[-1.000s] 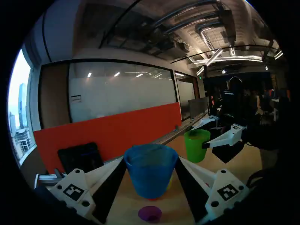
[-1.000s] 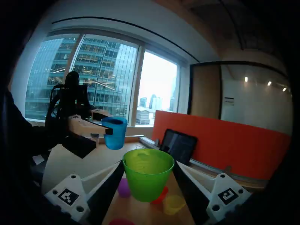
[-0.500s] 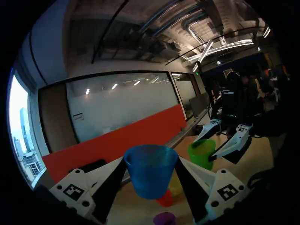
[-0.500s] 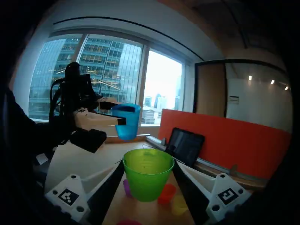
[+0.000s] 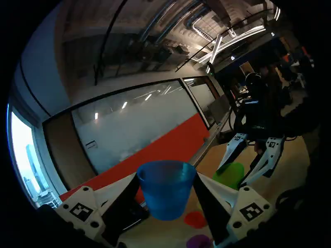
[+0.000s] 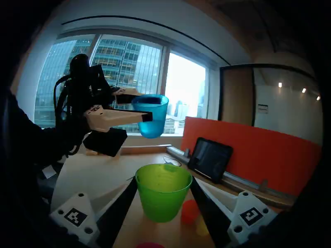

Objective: Pour water

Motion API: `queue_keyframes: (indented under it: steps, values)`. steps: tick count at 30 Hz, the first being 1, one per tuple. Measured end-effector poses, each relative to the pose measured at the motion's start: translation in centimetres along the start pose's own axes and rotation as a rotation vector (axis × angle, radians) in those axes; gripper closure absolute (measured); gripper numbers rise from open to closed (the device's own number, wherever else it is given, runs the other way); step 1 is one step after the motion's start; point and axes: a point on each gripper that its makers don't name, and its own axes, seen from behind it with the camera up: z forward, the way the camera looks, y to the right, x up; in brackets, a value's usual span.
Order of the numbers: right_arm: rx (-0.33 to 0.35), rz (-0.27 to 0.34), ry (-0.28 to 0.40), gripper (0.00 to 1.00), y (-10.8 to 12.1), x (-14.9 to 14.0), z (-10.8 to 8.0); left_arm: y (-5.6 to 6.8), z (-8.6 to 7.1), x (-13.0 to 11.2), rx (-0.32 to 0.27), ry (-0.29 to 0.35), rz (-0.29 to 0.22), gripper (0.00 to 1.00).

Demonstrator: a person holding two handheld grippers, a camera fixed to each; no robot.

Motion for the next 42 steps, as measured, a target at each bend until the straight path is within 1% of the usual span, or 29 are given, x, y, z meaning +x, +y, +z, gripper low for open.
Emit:
queue_keyframes:
  steps: [9, 14, 21, 29, 42]
  values:
    - [0.024, -0.009, -0.001, 0.07, -1.2, -0.1, 0.5, -0.8, 0.1, 1.6, 0.023, 0.011, 0.087, 0.13]
    - [0.037, -0.012, 0.003, 0.07, -1.7, 0.0, 0.9, -0.9, 0.2, 2.2, 0.026, 0.01, 0.139, 0.13]
    - [0.049, -0.009, 0.009, 0.07, -2.3, 0.2, 1.4, -0.8, 0.1, 2.7, 0.035, -0.003, 0.233, 0.13]
    - [0.056, -0.006, 0.015, 0.07, -2.4, 0.1, 1.4, -0.9, 0.2, 3.3, 0.041, -0.017, 0.316, 0.13]
    - [0.073, 0.005, 0.017, 0.07, -2.5, -0.4, 1.7, -0.9, 0.9, 4.2, 0.046, -0.018, 0.405, 0.13]
